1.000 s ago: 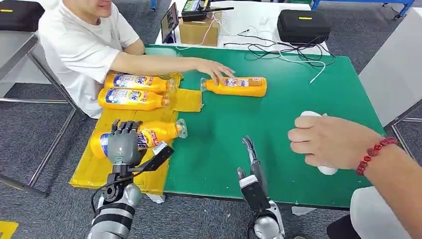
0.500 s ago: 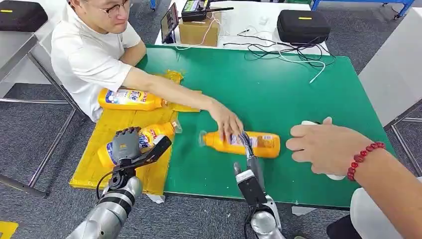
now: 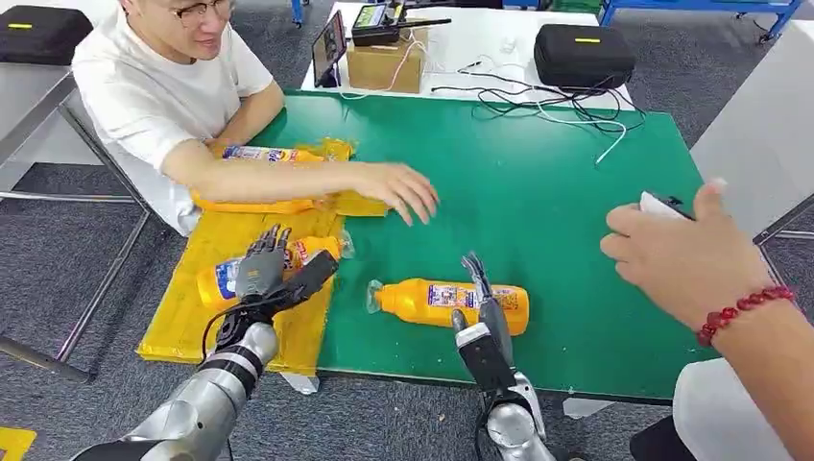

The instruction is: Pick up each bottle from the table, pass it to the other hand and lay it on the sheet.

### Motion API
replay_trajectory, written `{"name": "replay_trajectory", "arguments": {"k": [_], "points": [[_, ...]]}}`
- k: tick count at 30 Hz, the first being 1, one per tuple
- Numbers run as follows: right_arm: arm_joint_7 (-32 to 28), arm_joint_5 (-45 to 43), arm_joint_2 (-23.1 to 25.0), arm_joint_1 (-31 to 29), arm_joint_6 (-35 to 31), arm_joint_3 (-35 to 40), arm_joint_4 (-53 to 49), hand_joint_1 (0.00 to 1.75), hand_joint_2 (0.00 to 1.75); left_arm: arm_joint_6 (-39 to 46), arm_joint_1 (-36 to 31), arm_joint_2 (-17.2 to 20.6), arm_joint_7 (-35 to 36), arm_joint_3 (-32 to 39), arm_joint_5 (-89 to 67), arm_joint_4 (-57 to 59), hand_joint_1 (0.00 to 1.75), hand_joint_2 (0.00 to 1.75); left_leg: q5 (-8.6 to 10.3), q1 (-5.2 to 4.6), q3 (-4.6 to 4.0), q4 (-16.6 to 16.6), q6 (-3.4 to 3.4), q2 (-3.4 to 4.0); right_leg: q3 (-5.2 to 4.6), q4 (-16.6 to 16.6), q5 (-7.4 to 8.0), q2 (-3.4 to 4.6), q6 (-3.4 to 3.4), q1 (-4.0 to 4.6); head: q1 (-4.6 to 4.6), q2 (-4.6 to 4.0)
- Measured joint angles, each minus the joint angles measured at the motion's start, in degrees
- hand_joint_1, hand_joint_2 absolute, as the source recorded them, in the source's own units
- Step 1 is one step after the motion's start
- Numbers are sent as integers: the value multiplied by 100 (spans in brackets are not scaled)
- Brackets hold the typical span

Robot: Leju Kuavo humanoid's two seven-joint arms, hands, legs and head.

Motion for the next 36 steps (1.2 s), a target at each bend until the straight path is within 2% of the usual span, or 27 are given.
{"name": "replay_trajectory", "arguments": {"k": [4,8,10,14,15,18,21,25,26,31,36], "points": [[7,101,-2,3,-24,-4,0,0,0,-224,-29,-42,-406,-70,765,-40,0,0,3,0,18,-1,-3,2,14,0,0,1,-1,1,-2,0],[-15,149,-7,13,-94,-9,0,0,0,-250,148,-116,-1118,-258,1942,-287,0,0,7,0,17,0,-5,7,13,1,2,3,-1,0,0,0],[-41,158,-15,32,-142,-13,0,0,0,-42,346,-175,-1529,-424,2718,-621,0,0,8,0,10,2,-4,8,6,2,3,3,0,0,0,0],[-216,337,-20,52,-359,26,0,0,0,1012,758,-262,-2510,-824,4151,-1572,0,0,7,0,-18,4,-4,7,-20,3,4,2,2,0,0,2],[-249,394,-24,49,-418,61,0,0,175,1213,831,-273,-2659,-949,4371,-1837,0,0,6,0,-22,4,-4,5,-22,3,3,2,2,0,-2,2],[-338,520,-41,43,-531,148,0,0,175,1393,978,-276,-2810,-1220,4651,-2396,0,0,5,0,-38,3,-5,2,-37,3,2,1,3,0,0,2],[-562,1103,-219,-29,-877,361,0,0,175,1401,1153,-291,-3107,-1492,5470,-3146,0,0,5,0,-49,3,-4,11,-52,3,3,3,2,0,-2,2],[51,2713,-670,-328,-1800,548,144,0,175,1028,1531,-343,-2868,-1913,6603,-4303,0,0,5,-4,-50,4,-4,6,-50,1,3,3,3,-3,0,0],[211,2965,-795,-403,-1908,551,203,0,175,985,1668,-346,-2788,-2054,6724,-4597,0,175,5,-5,-50,5,-3,5,-49,0,3,2,3,-4,0,0],[1210,4268,-1403,-458,-2138,433,385,0,175,529,2428,-365,-1846,-2568,7792,-5433,0,175,-2,-9,-52,7,2,1,-51,-5,2,1,5,-8,-2,2],[1427,4437,-1740,-317,-2127,269,474,0,175,312,2898,-374,-1662,-2852,8141,-5674,0,175,-5,-7,-64,6,5,7,-66,-5,2,3,5,-4,-2,2]]}}
